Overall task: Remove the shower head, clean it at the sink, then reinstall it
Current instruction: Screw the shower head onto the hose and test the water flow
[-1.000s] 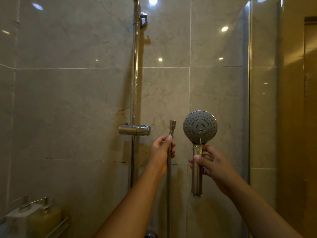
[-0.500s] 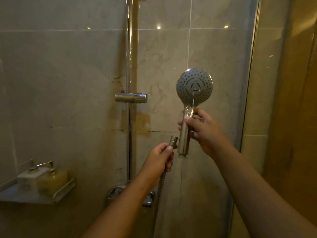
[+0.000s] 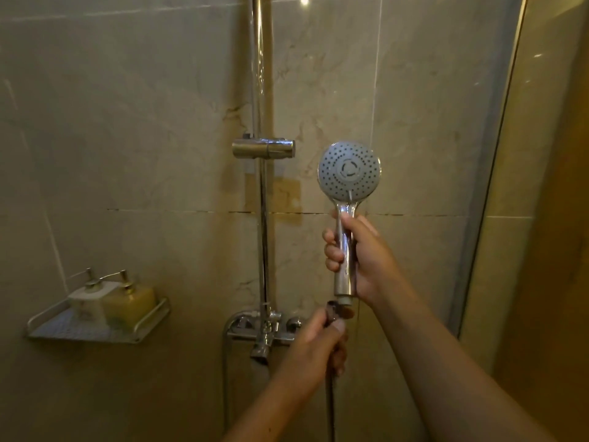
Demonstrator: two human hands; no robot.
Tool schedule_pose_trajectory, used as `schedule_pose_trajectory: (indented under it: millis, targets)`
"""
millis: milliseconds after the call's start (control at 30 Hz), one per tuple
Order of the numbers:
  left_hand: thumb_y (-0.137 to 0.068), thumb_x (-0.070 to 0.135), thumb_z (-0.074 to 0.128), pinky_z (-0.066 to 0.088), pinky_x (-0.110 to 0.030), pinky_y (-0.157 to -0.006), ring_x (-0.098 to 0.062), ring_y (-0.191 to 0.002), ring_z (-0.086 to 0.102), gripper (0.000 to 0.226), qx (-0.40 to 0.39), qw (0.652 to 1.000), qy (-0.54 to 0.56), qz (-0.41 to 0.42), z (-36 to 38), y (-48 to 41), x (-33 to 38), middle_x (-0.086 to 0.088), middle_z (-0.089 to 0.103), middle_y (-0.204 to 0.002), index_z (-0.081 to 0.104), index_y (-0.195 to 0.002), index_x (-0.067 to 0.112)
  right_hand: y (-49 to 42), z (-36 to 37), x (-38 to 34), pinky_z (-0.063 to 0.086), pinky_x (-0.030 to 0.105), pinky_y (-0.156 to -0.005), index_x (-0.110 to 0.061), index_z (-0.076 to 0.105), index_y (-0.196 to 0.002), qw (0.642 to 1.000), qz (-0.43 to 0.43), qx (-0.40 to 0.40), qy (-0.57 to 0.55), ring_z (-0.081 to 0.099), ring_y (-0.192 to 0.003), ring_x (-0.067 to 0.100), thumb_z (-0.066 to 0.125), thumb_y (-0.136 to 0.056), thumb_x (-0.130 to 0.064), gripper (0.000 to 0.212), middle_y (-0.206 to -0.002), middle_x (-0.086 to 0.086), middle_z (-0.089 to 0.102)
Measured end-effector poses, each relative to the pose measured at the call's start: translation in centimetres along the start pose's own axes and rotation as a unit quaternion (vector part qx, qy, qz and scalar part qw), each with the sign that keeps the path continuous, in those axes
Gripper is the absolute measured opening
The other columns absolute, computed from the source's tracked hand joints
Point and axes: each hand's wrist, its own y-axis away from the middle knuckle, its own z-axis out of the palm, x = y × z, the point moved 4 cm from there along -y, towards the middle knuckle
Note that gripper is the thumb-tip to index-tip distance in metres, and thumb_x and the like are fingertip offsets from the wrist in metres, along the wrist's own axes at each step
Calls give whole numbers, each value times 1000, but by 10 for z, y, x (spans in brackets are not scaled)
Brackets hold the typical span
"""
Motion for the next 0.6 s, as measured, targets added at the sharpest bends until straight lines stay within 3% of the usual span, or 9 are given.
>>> schedule_pose_trajectory:
  millis: [67,167,333,400,500,600]
  targets:
    - [-91,41,51,39,-24,-48,-9,-49,40,36,7,1000,15,1,-4,8,-6,7,46,-65,57,-110,11,3,1,18,39,23,-38,-11,56,-112,999,28,0,-30,43,-41,10,58,-99,-40,32,-62,1,53]
    - [-93,40,51,39,-24,-44,-10,-44,39,29,-3,999,32,12,-10,19,-15,4,44,-62,60,-104,15,7,4,37,43,24,-40,-11,56,-106,998,32,1,-52,46,-43,10,55,-101,-42,32,-60,-2,50]
    - [-91,31,56,55,-33,-67,-21,-69,66,26,12,998,66,19,-17,32,-27,-2,68,-74,61,-95,5,16,11,58,58,37,-55,-13,57,-100,995,47,12,-88,71,-65,22,53,-101,-37,24,-74,6,67]
    - [-94,31,57,55,-35,-68,-22,-69,66,27,22,996,82,24,-21,36,-30,-5,68,-74,61,-95,5,20,12,63,52,28,-46,-12,54,-105,995,47,19,-86,63,-54,16,53,-102,-33,21,-73,6,66]
    - [-94,40,54,47,-29,-49,-15,-46,51,28,7,996,79,40,-24,45,-32,-1,55,-62,64,-97,14,26,11,69,39,20,-37,-11,51,-109,993,46,34,-101,43,-41,7,51,-103,-29,20,-61,0,51]
    - [-92,47,54,42,-25,-44,-11,-39,44,34,-13,995,93,43,-25,51,-36,1,49,-58,64,-100,16,32,8,76,36,19,-35,-12,52,-104,991,48,49,-111,39,-38,6,51,-103,-31,20,-58,-2,45]
